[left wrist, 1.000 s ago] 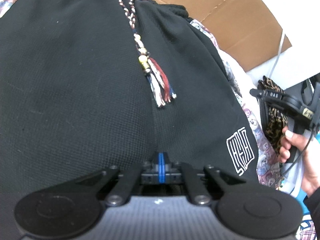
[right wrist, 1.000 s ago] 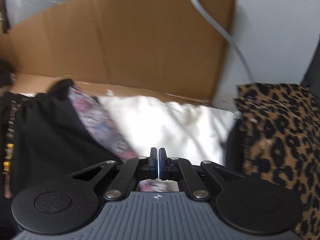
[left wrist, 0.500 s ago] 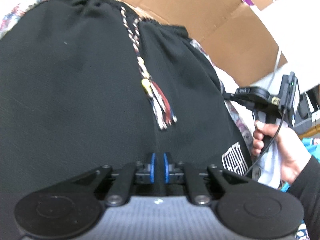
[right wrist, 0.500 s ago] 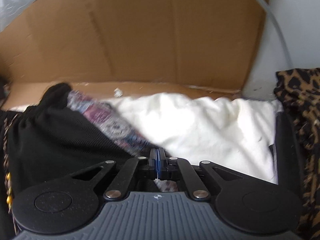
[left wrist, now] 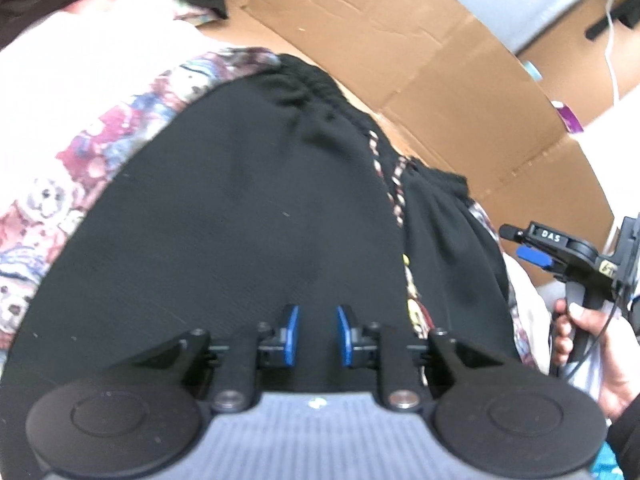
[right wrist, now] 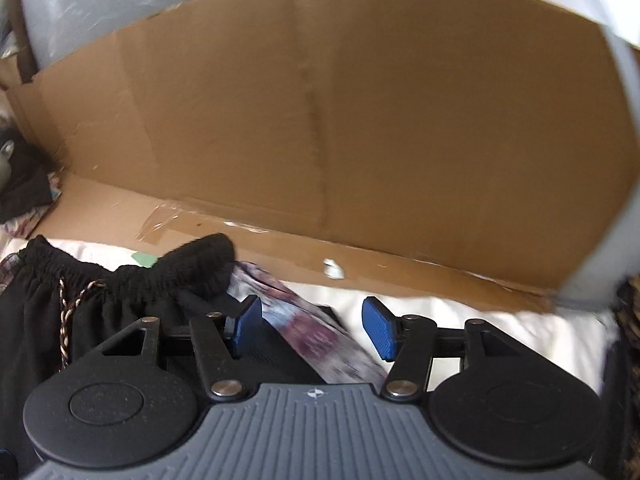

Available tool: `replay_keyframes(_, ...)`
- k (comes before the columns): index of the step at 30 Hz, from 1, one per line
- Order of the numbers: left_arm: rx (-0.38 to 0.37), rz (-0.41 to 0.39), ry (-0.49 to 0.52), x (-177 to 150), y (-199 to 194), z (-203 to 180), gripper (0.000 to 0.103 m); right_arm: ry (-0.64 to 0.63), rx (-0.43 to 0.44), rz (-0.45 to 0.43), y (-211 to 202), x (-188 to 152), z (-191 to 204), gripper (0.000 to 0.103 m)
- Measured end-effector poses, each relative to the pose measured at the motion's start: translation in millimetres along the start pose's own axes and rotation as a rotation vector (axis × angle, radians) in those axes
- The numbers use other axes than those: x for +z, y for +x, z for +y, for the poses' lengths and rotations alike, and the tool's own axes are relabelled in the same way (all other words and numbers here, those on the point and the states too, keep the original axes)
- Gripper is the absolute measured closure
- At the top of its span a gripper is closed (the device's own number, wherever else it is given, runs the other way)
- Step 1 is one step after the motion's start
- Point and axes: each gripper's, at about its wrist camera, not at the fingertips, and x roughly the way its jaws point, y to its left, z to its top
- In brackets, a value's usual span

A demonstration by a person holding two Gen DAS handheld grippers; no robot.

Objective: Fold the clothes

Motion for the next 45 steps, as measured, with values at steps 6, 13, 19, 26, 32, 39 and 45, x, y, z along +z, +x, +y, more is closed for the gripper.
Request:
replay_keyframes(6,0.016,-0.016,-0.049,4,-2,16,0.081,-0.108,0.01,0.046,36,9,23,0.041)
replay_keyframes(13,0.012,-0.004,-0.054,3,-6,26,0.08,-0.216,-0.054,0.02,47,12,43,0.098)
replay_keyframes(19,0.002,0.004,-0.068,6,-6,33,0.08,-0.207,-0.162,-0.009,49,23,36,0.099)
replay_keyframes(26,-0.001,0.007,-0.083,15,-9,44,0.08,-0.124,-0.15,-0.046,27,29,36,0.087)
replay_keyframes(32,-0.001,0.009,-0.09,16,-13,45,0.08,-0.092,-0.005,-0.129,-19,8,42,0.083)
replay_keyframes(39,0.011,-0.001,-0.072,15,-13,42,0.067,-0.157,0.073,-0.047,-12,-35,63,0.09)
replay_keyframes(45,0.015,-0.001,-0.072,15,-12,41,0.065,-0.148,0.031,-0.004,12,-50,60,0.094)
